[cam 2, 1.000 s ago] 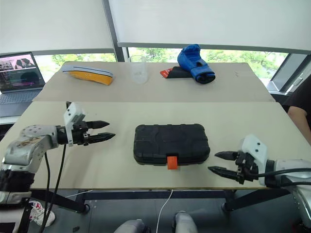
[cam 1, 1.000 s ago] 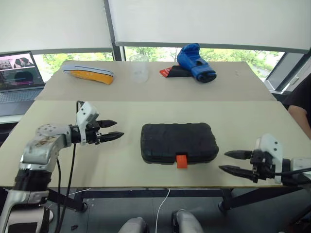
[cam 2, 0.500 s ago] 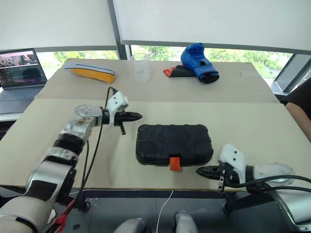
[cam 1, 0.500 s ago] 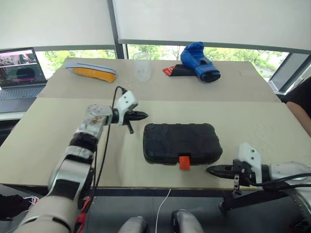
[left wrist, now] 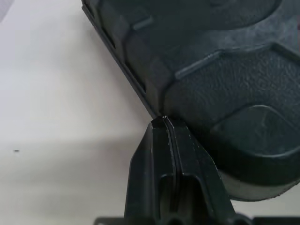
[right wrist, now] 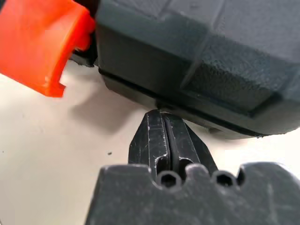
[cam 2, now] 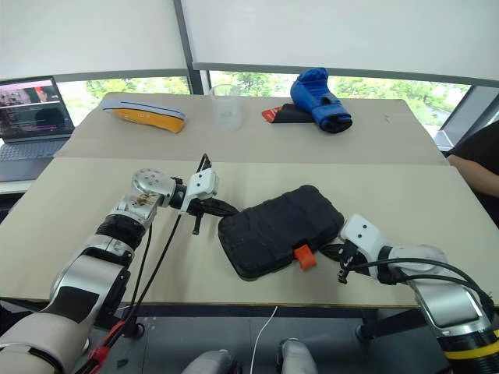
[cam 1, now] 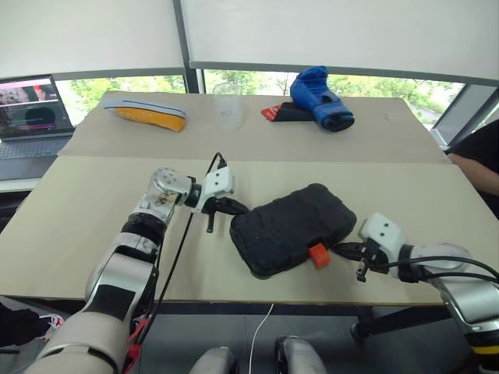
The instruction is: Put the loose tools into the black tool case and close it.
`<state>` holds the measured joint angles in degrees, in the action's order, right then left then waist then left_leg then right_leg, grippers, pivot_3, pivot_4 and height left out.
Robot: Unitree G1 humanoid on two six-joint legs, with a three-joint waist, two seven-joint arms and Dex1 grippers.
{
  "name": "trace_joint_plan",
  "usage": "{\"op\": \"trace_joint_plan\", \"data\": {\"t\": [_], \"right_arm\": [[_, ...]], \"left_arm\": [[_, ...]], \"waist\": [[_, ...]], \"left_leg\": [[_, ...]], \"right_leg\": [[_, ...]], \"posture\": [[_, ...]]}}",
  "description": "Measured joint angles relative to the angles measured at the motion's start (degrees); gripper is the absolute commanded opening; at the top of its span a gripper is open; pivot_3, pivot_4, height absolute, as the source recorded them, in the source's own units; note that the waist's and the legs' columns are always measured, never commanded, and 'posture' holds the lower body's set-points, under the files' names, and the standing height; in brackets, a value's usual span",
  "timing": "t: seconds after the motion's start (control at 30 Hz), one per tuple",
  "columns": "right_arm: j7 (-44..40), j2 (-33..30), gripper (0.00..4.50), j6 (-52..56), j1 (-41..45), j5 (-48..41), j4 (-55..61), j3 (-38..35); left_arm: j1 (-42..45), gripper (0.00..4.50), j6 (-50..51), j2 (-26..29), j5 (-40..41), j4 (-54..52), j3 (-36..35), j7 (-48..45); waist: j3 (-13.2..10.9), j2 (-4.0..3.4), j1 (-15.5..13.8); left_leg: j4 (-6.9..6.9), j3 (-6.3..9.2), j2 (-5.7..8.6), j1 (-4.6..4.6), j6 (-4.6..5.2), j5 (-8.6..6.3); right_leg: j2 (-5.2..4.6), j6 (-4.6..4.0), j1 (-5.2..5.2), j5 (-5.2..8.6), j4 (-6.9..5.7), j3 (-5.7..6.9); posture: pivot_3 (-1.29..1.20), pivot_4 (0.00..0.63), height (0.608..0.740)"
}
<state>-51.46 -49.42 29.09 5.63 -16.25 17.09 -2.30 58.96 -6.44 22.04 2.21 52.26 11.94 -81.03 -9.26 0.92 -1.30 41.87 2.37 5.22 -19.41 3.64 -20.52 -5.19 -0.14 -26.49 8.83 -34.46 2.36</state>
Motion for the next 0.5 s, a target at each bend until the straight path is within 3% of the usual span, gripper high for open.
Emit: {"op": "trace_joint_plan", "data": {"t": [0.13, 0.27, 0.43, 0.5], "right_arm": [[-1.42, 0.34, 0.07, 3.45, -5.28, -7.62, 7.23, -6.70], [-0.53, 0.82, 0.07, 6.92, -9.82, -12.66, 13.12, -11.97], [3.42, 3.69, 0.07, 9.01, -13.38, -14.50, 17.85, -13.07], [4.97, 4.38, 0.07, 9.78, -13.99, -14.95, 20.04, -12.91]], "left_arm": [[3.08, 0.04, 13.43, -2.69, 7.23, -8.10, -3.18, -3.20], [2.80, 0.04, 23.53, -7.17, 11.34, -20.42, -1.69, -4.04], [-4.39, 0.04, 18.54, -14.27, 3.95, -19.46, 8.25, 2.16], [-4.63, 0.04, 11.50, -13.56, 0.74, -18.75, 10.85, 4.04]], "waist": [[0.00, 0.00, -0.28], [0.01, -0.01, -0.14], [0.00, 0.00, -0.14], [0.08, 0.03, -0.05]], "left_leg": [[0.27, 0.15, 0.06, -0.48, 0.07, 0.00], [0.33, 0.17, 0.09, -0.41, 0.12, -0.03], [0.10, 0.17, 0.04, 0.14, 0.09, -0.03], [0.10, 0.17, -0.03, 0.26, 0.08, -0.02]], "right_leg": [[0.09, 0.05, -0.27, -0.03, -0.40, 0.14], [-0.03, 0.07, -0.20, -0.04, -0.42, 0.04], [-0.03, 0.07, 0.26, -0.03, 0.04, -0.11], [-0.03, 0.06, 0.38, -0.04, 0.02, -0.14]], "posture": [[0.00, 0.150, 0.731], [0.00, 0.150, 0.731], [0.00, 0.150, 0.731], [0.00, 0.150, 0.731]]}}
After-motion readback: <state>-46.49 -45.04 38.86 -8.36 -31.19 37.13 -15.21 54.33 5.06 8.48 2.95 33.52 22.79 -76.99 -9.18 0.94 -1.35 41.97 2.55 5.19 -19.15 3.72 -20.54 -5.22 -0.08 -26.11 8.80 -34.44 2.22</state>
